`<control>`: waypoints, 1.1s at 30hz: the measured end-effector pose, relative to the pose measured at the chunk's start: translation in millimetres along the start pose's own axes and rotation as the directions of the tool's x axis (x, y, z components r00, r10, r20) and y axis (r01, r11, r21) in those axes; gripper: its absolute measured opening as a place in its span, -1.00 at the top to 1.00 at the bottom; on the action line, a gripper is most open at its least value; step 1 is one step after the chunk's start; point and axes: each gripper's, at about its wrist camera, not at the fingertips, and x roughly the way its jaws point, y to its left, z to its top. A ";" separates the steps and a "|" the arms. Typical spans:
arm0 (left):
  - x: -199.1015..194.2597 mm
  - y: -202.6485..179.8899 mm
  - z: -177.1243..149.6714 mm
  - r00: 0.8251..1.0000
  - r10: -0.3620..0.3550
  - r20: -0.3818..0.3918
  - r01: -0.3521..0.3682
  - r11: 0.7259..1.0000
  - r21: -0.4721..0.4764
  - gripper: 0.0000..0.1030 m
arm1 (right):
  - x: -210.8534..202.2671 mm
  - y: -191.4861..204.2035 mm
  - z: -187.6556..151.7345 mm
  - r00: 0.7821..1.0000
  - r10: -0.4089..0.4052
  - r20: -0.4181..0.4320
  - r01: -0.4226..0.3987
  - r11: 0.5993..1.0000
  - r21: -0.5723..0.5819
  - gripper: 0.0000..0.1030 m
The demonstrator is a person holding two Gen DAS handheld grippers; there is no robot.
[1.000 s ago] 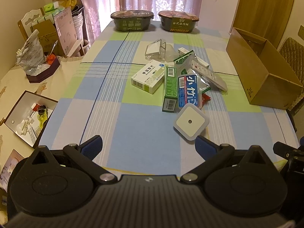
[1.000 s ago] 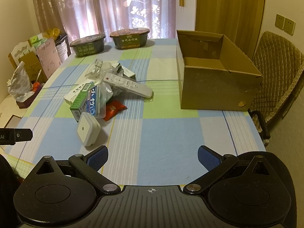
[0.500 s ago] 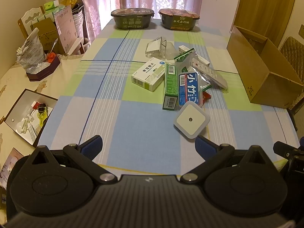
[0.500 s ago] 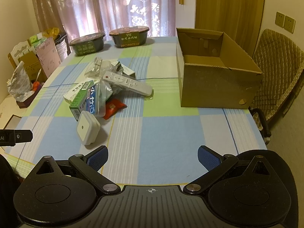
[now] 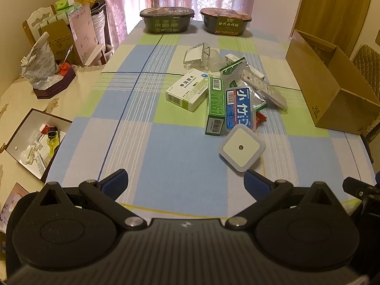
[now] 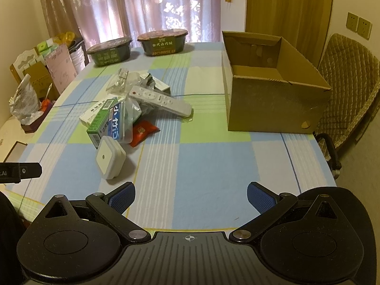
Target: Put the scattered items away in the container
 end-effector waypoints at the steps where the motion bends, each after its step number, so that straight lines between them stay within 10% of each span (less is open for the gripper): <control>1: 0.9 0.4 -0.3 1.000 0.001 -0.002 -0.001 1.000 -0.001 -0.98 | 0.5 0.2 0.5 1.000 0.002 -0.002 -0.002 1.000 0.000 -1.00; 26: 26.6 13.6 18.3 0.999 -0.051 -0.007 0.051 0.995 0.089 -0.98 | 48.5 38.7 25.4 0.980 0.177 -0.090 -0.191 0.964 -0.185 -1.00; 33: 42.0 29.0 45.6 0.997 -0.073 -0.008 0.073 0.986 0.147 -0.98 | 68.5 87.1 19.7 0.984 0.160 -0.081 -0.179 0.875 -0.450 -1.00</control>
